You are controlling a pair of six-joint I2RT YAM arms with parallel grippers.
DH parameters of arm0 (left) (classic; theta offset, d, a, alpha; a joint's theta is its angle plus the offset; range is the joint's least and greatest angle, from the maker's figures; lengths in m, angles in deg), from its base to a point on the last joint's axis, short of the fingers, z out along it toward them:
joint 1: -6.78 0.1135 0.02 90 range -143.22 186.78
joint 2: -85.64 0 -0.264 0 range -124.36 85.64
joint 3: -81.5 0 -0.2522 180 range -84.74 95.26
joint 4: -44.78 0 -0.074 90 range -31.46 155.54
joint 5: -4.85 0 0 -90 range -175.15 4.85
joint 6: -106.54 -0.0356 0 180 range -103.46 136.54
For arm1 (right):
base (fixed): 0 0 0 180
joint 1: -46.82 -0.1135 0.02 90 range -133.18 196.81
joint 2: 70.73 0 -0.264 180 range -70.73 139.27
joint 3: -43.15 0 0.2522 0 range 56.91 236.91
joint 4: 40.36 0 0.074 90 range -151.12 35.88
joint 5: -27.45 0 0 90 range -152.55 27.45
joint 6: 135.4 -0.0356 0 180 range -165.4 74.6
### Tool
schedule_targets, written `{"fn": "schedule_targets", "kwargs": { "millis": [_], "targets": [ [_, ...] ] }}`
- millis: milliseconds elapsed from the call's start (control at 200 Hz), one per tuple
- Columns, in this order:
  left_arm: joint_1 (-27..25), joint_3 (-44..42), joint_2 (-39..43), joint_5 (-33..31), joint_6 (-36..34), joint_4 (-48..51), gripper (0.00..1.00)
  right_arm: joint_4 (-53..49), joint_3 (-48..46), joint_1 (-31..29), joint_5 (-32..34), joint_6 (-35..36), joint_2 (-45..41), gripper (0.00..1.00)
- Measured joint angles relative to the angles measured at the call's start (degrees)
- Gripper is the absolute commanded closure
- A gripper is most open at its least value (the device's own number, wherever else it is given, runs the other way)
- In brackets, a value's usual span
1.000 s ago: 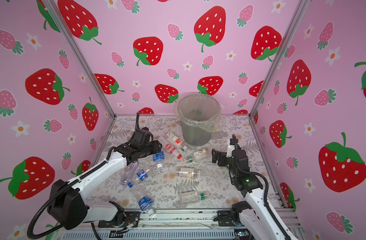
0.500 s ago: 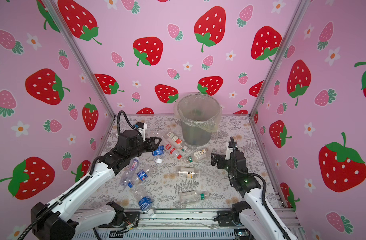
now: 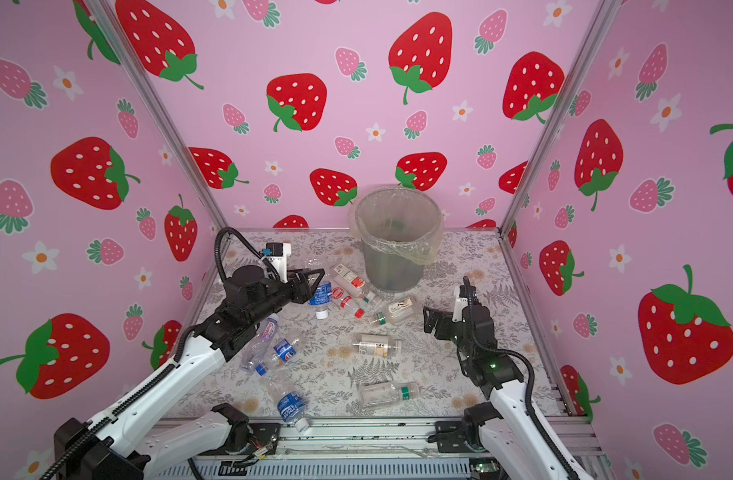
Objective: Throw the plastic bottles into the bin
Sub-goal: 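Carry the clear bottle with the left gripper over the bin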
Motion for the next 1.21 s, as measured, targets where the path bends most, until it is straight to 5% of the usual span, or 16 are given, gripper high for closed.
{"fn": "schedule_targets", "kwargs": {
  "millis": [330,815,980,1055,1206],
  "targets": [
    [-0.3,7.3,-2.8,-0.8,-0.1,-2.0,0.50,0.0,-0.6,0.0,0.8,-0.8,-0.4,0.01],
    [-6.5,46.3,-32.4,-5.8,-4.8,-5.8,0.48,-0.2,-0.9,0.0,0.7,-1.4,-1.2,0.01],
    [-8.3,68.1,-49.4,-7.2,-6.4,-3.5,0.26,-0.6,-0.9,0.0,0.7,-2.0,-2.1,0.01],
    [-8.8,82.8,-59.1,-7.7,-7.2,0.9,0.00,-0.9,-0.9,0.0,0.7,-2.3,-2.8,0.01],
    [-9.1,95.1,-67.3,-7.8,-6.6,9.4,0.01,-2.0,-0.9,0.0,0.7,-2.4,-4.7,0.01]
  ]
}}
